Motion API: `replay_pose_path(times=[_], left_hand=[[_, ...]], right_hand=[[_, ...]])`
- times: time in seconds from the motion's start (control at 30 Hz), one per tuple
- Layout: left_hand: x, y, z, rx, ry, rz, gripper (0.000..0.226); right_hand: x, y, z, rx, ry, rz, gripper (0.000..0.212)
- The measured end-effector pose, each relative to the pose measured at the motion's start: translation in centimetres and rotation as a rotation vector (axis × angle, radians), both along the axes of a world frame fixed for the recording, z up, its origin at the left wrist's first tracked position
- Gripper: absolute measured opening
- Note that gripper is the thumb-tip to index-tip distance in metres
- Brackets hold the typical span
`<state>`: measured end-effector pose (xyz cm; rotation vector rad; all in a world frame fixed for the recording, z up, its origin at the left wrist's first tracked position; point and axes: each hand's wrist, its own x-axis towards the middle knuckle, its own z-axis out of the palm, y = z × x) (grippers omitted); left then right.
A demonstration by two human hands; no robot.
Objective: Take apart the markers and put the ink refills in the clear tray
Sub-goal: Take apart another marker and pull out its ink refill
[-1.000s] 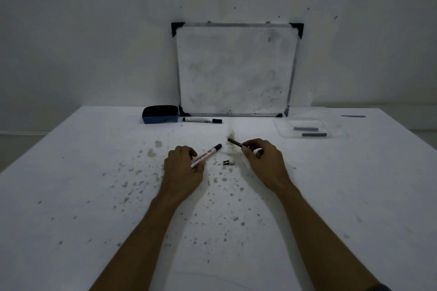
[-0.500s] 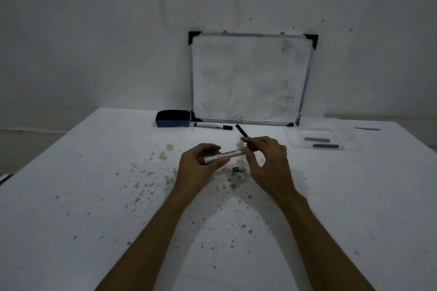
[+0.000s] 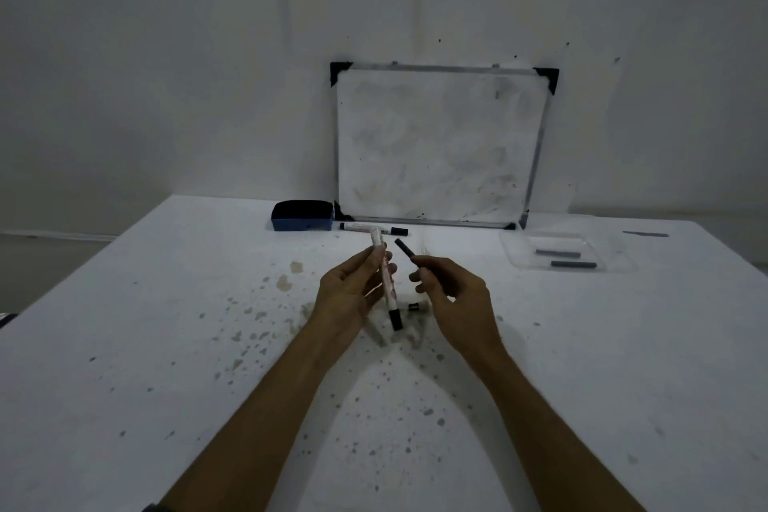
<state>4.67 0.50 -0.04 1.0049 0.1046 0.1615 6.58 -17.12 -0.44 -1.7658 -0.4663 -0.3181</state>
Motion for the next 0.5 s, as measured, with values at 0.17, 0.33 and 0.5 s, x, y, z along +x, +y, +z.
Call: replay_pose_path(times=[0.17, 0.33, 0.5], left_hand=[[-0.1, -0.4, -1.4, 0.076, 0.053, -0.045, 0.041], [0.3, 0.5, -1.2, 0.143, 0.026, -0.071, 0.042], [-0.2, 2.2, -1.1, 0.587, -0.021, 0.003, 0.031]], right_hand=[[1.3, -1.0, -0.5, 0.111, 0.136, 0.003, 0.022], [2.0, -1.9, -0.2, 0.278, 0.244, 0.025, 0.014], [2.2, -2.5, 0.0, 0.464, 0.451, 0.128, 0.017]])
